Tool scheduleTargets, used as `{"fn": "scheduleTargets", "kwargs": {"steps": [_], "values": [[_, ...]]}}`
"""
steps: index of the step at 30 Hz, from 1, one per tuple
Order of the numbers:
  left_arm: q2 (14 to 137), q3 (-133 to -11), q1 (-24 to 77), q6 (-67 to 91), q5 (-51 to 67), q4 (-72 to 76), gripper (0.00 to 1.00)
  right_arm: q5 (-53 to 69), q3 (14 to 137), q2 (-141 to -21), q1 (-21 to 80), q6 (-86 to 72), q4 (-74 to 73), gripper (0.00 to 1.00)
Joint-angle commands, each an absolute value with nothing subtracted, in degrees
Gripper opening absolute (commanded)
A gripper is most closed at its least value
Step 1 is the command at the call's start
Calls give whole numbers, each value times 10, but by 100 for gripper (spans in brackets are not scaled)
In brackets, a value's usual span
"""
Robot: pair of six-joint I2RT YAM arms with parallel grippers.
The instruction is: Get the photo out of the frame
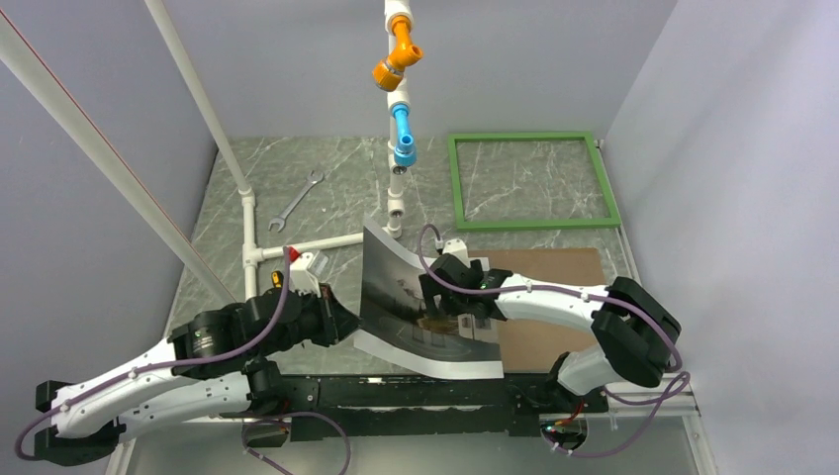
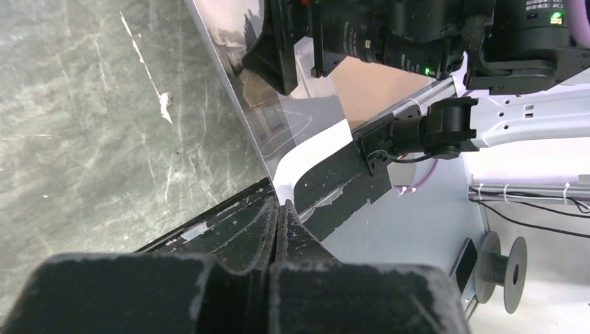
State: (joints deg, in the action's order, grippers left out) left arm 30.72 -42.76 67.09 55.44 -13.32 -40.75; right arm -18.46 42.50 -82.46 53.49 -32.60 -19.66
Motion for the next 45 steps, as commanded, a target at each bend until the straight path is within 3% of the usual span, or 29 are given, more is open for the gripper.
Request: {"fn": "scheduleTargets", "kwargs": {"steps": [1, 11, 16, 26, 36, 39, 42, 45], "values": [[309, -476, 671, 516, -160, -449, 0, -176, 453, -804, 567, -301, -171, 98], [318, -499, 671, 508, -160, -465, 0, -184, 386, -622, 750, -177, -31, 100], [314, -509, 671, 515, -167, -481, 0, -293, 416, -612, 870, -168, -65, 100], [305, -512, 671, 540, -177, -490, 0, -567, 564, -779, 1013, -235, -161, 88], [306, -511, 671, 563, -183, -493, 0, -731, 792, -1012, 1028, -435, -491, 81], [302, -505, 671, 578, -183, -489, 0, -766, 835, -1057, 1033, -522, -598, 69], [304, -503, 671, 587, -180, -490, 0, -783, 857, -1089, 1035, -581, -666, 66], [311, -510, 671, 591, -178, -494, 0, -787, 873, -1116, 1036, -622, -714, 48]]}}
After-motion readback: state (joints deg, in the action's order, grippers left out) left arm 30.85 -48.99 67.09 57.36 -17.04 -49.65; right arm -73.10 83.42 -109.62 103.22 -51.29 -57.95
